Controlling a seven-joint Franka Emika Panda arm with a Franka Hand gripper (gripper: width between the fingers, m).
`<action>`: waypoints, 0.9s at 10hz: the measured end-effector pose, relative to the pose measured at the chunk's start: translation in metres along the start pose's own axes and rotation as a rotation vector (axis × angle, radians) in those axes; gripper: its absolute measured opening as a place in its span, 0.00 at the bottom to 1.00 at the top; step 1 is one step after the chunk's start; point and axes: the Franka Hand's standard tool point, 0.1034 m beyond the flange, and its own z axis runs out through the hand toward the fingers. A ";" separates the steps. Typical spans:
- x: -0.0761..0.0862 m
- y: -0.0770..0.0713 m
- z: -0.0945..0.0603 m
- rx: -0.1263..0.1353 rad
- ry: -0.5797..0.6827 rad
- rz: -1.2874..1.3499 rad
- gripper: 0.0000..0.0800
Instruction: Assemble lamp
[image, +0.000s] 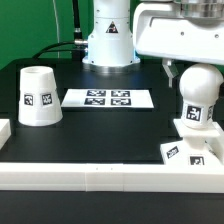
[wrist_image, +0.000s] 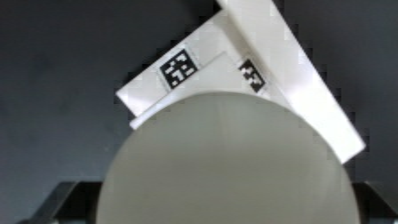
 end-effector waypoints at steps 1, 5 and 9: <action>0.000 0.001 0.000 0.007 -0.017 0.115 0.72; 0.002 0.001 0.001 0.026 -0.037 0.284 0.72; 0.000 -0.001 0.000 0.032 -0.045 0.388 0.72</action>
Offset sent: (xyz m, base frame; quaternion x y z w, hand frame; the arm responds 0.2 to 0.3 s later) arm -0.0002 -0.0041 -0.0046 -0.0055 -0.0075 0.1273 0.9918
